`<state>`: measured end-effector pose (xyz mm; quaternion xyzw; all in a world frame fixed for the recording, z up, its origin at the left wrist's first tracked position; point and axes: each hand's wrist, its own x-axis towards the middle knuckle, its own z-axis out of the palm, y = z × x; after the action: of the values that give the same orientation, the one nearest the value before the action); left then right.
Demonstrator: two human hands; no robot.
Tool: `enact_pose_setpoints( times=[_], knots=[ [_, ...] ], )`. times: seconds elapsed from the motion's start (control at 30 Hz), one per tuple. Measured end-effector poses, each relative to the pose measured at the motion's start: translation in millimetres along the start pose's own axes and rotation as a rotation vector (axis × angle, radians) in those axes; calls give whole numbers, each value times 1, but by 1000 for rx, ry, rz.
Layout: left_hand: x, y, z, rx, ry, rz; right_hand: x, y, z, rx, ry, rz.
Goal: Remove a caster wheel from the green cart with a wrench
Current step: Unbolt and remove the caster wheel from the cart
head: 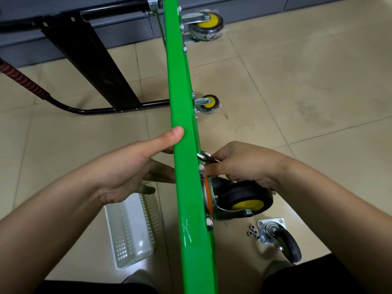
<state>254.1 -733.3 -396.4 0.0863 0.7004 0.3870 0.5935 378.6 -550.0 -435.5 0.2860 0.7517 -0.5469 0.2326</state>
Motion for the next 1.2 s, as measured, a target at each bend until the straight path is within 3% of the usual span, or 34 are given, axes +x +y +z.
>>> enact_pose_setpoints(
  times=[0.77, 1.03, 1.2],
  knots=[
    [-2, 1, 1, 8, 4, 8, 0, -1, 0, 46, -50, 25],
    [-1, 0, 0, 7, 2, 9, 1, 0, 1, 15, 8, 2],
    [-1, 0, 1, 6, -7, 8, -1, -2, -1, 76, -72, 39]
  ],
)
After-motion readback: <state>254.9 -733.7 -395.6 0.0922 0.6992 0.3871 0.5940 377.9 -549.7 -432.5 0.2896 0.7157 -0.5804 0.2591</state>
